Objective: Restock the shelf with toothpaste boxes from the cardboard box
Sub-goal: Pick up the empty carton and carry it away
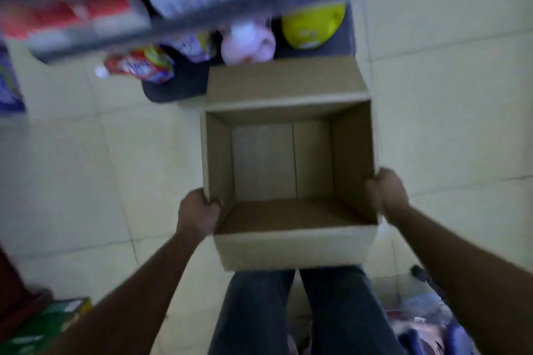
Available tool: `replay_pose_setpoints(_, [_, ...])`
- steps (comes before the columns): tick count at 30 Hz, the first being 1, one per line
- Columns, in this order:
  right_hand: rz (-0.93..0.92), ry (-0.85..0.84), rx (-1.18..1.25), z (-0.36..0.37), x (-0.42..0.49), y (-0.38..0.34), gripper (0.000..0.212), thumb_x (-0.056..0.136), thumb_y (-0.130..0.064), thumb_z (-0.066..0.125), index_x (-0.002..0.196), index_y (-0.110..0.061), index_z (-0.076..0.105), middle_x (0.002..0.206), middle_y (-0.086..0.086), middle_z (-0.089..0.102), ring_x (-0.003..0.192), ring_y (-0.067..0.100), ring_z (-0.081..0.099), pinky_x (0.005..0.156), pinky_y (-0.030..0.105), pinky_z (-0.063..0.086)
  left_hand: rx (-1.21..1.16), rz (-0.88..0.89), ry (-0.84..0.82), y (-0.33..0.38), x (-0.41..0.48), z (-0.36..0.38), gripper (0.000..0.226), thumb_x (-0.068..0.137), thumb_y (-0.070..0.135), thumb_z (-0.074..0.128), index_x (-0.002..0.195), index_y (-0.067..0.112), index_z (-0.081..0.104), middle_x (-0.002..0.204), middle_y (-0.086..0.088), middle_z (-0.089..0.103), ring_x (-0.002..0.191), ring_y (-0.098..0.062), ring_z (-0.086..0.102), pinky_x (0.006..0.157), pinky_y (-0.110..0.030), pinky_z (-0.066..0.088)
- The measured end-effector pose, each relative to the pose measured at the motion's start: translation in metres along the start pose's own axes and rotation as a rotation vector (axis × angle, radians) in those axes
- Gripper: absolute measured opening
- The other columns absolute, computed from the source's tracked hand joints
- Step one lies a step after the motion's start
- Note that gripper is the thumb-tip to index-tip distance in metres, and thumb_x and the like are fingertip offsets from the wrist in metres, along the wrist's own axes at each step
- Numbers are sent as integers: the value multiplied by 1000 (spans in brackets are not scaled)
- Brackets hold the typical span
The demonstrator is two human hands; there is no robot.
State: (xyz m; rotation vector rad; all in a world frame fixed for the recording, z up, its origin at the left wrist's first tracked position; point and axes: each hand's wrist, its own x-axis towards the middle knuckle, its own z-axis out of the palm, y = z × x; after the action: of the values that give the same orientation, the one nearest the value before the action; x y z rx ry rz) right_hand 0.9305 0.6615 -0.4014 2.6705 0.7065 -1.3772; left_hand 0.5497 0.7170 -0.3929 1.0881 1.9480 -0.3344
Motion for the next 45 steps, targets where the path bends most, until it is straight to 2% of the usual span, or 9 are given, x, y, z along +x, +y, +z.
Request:
replay_pose_setpoints(6, [23,4,134,-82,-167,16,3,93,-8,56,92,-6,58,96,21,67,88,38,64,77,47,54,116,88,-33,36,-145,-105,25,87,17,72,107,2,74,101,-18,75,91,-35,71,73,-36,57])
replay_pose_setpoints(12, [109,68,237,-144,-233,77,12,91,-22,64,93,-10,61,96,16,68,92,36,65,74,35,49,219,250,-101,106,-216,-118,22,82,19,70,99,6,76,95,-14,75,88,-33,70,64,-31,47])
replay_pose_setpoints(17, [258,161,469,-190,-237,154,9,89,-18,69,92,-10,66,95,17,70,89,35,66,73,36,50,295,396,-177,211,-255,-71,9,73,30,66,80,25,70,87,0,73,72,-17,63,54,-22,42])
replay_pose_setpoints(22, [409,212,702,-244,-208,229,11,88,-20,74,86,-14,65,90,13,73,81,31,66,72,35,52,387,499,-215,335,-285,7,22,82,23,73,103,21,77,96,1,76,88,-23,70,70,-29,51])
replay_pose_setpoints(30, [548,316,852,-419,-121,337,8,83,-15,77,86,-9,71,81,13,72,79,33,68,79,45,58,404,678,-205,553,-368,137,12,86,12,69,95,9,77,71,3,66,59,-2,52,43,-17,37])
replay_pose_setpoints(33, [519,322,795,-490,-85,335,7,85,-17,73,88,-11,70,83,11,71,79,31,67,75,40,56,359,639,-174,610,-379,148,15,87,12,70,98,5,77,82,-9,72,66,-17,61,53,-25,44])
replay_pose_setpoints(38, [401,316,674,-596,1,283,14,87,-6,72,75,-8,63,75,12,64,72,28,60,60,31,42,202,532,-161,689,-349,139,11,84,25,72,85,14,75,72,4,72,68,-12,67,48,-21,46])
replay_pose_setpoints(43, [288,279,517,-689,99,180,11,88,-8,70,81,-7,62,85,19,68,73,30,61,63,33,46,76,409,-116,766,-280,105,21,63,37,71,69,17,72,61,3,70,62,-17,69,52,-29,53])
replay_pose_setpoints(45, [239,232,386,-727,141,128,10,87,-13,71,90,-3,69,95,21,70,88,37,66,73,36,50,34,355,-87,804,-242,85,28,54,42,69,67,18,71,61,4,70,61,-18,68,57,-32,55])
